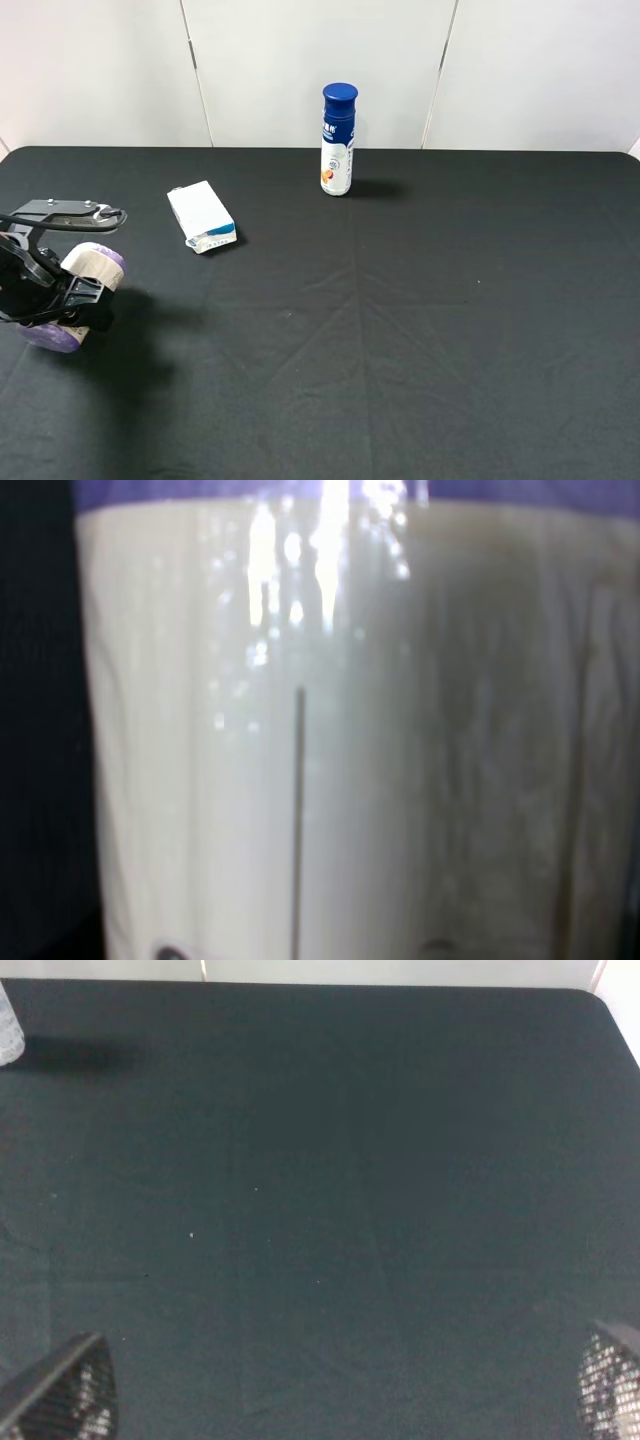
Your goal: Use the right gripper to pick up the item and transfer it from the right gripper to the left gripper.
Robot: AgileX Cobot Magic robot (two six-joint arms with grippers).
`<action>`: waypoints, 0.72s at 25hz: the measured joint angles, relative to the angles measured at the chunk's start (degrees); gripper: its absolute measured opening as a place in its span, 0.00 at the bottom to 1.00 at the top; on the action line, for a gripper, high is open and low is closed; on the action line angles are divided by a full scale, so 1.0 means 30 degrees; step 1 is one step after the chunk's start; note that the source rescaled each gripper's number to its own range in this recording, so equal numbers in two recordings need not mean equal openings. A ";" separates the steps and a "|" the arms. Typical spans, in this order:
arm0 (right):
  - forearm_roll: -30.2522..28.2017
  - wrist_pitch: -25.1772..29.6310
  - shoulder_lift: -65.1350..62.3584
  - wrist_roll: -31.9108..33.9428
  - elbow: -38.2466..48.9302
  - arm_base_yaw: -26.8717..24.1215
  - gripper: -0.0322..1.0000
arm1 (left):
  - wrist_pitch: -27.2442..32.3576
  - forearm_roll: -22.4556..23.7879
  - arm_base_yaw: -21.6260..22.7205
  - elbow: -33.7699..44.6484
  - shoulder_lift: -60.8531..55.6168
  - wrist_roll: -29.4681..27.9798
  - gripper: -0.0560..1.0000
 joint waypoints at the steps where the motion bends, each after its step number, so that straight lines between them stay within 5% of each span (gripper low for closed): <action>1: 0.0000 0.0000 0.0000 0.0000 0.0000 0.0000 1.00 | -0.0008 0.0000 0.0000 0.0000 0.0000 0.0000 0.06; 4: 0.0000 0.0000 0.0000 0.0000 0.0000 0.0000 1.00 | -0.0269 0.0000 0.0000 0.0000 0.0000 0.0234 0.11; 6: 0.0000 0.0000 0.0000 0.0000 0.0000 0.0000 1.00 | -0.0690 -0.0096 0.0000 0.0000 -0.0017 0.0234 0.54; 9: 0.0000 0.0000 0.0000 0.0000 0.0000 0.0000 1.00 | -0.0910 -0.0145 0.0000 0.0000 -0.0017 0.0217 0.88; 18: 0.0000 0.0000 0.0000 0.0000 0.0000 0.0000 1.00 | -0.0544 -0.0158 0.0000 0.0000 -0.0715 0.0217 1.00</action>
